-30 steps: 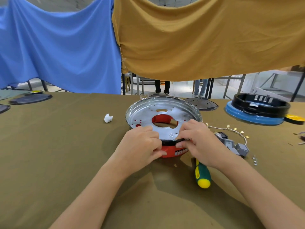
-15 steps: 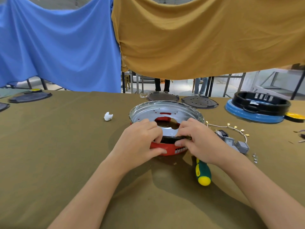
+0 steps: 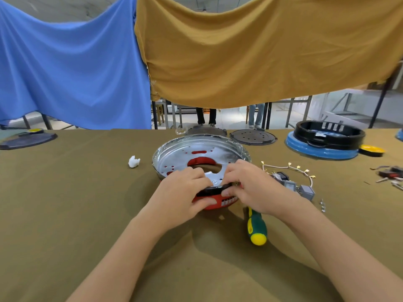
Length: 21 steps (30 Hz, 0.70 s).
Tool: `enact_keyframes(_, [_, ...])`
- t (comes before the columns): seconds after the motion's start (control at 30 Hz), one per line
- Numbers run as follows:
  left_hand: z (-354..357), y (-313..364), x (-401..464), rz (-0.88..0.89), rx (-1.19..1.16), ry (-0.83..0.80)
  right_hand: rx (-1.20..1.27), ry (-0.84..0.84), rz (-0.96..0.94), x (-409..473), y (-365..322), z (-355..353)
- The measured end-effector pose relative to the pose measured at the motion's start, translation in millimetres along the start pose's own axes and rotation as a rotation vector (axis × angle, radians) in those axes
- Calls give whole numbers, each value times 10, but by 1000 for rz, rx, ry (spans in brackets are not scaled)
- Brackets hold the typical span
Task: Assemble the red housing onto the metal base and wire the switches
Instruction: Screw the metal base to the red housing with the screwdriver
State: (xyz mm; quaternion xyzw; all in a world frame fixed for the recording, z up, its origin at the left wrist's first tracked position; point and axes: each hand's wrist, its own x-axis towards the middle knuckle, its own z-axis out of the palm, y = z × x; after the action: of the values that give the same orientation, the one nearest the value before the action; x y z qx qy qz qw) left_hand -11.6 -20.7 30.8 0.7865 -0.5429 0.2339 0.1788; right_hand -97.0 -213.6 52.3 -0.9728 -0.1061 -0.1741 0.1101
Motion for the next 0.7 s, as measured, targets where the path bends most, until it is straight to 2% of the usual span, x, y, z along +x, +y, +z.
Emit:
enact_keyframes(0.13, [5,-22,43,-36,-30,-44,4,-26,21,10,-1,9])
enact_keyframes(0.47, [18,71,84,-25,21,-30,-12,-41,45,17,-20,10])
enact_keyframes(0.7, [53,73,48,-5,26,1,32,26,18,-46,-27,50])
